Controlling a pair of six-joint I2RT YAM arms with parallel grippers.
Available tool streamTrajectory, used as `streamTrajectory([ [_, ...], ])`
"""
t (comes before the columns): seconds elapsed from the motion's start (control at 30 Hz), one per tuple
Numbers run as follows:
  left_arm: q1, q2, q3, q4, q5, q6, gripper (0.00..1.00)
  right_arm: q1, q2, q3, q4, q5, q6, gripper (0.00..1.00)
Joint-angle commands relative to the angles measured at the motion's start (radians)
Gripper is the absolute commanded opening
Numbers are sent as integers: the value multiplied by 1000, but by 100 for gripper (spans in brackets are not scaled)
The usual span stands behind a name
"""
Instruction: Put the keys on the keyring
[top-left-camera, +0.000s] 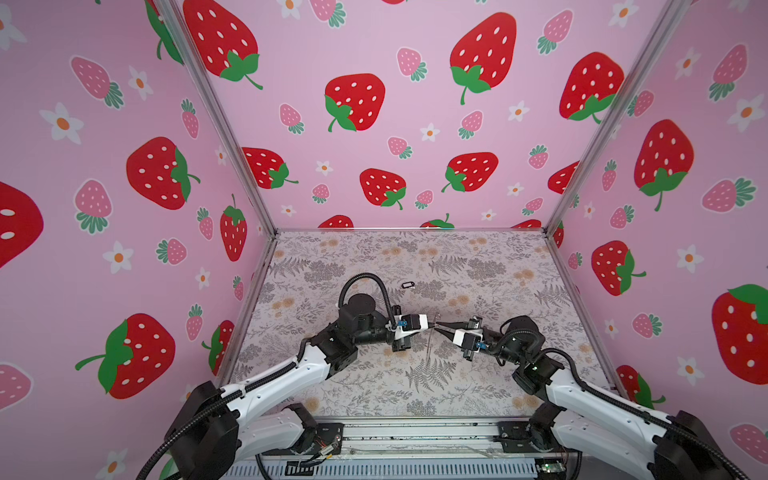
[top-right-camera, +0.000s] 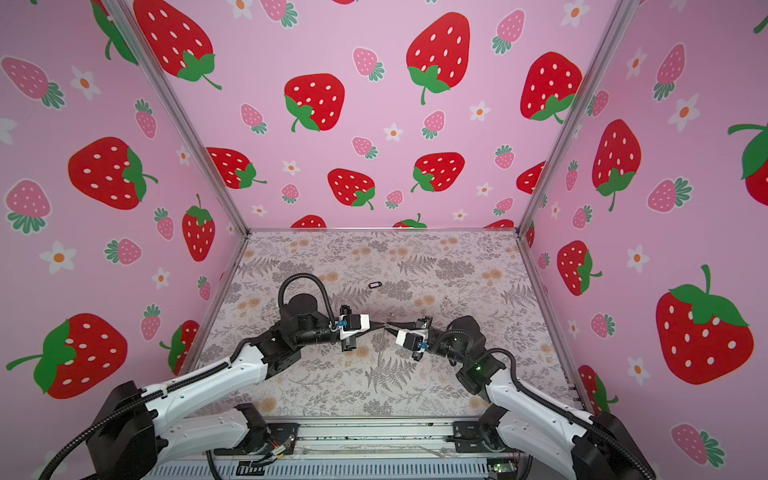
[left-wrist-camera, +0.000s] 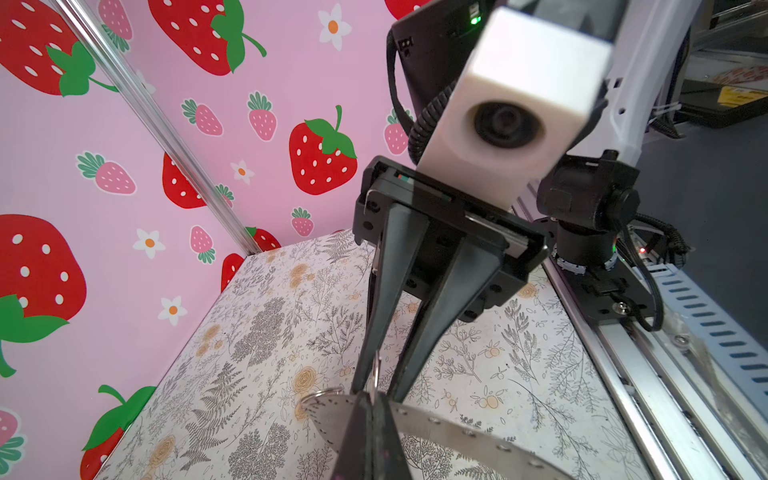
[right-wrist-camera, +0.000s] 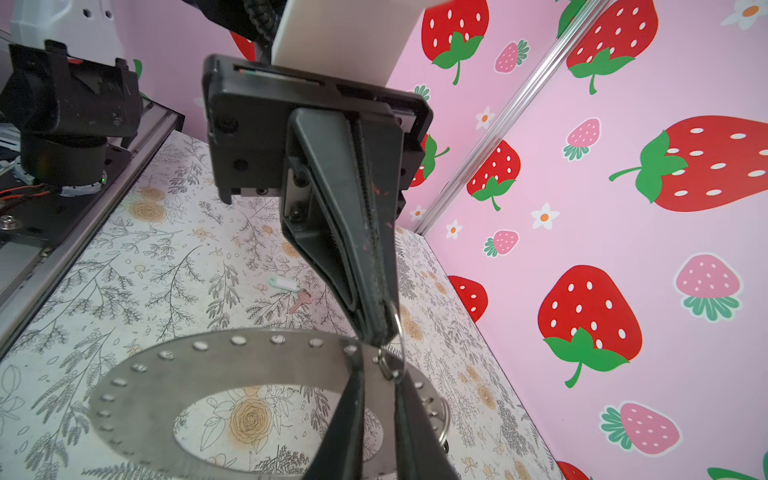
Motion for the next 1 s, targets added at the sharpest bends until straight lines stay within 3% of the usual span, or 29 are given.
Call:
streamTrajectory([
  [0.0, 5, -13, 9, 11, 29, 21, 0, -11, -15, 17, 39, -31, 22, 17],
  [0.6, 4, 9, 14, 11, 25, 27, 0, -16, -15, 17, 44, -85, 43, 16],
  [0.97, 5, 23, 23, 4, 33, 34, 0, -26, 7, 34, 43, -125, 50, 5],
])
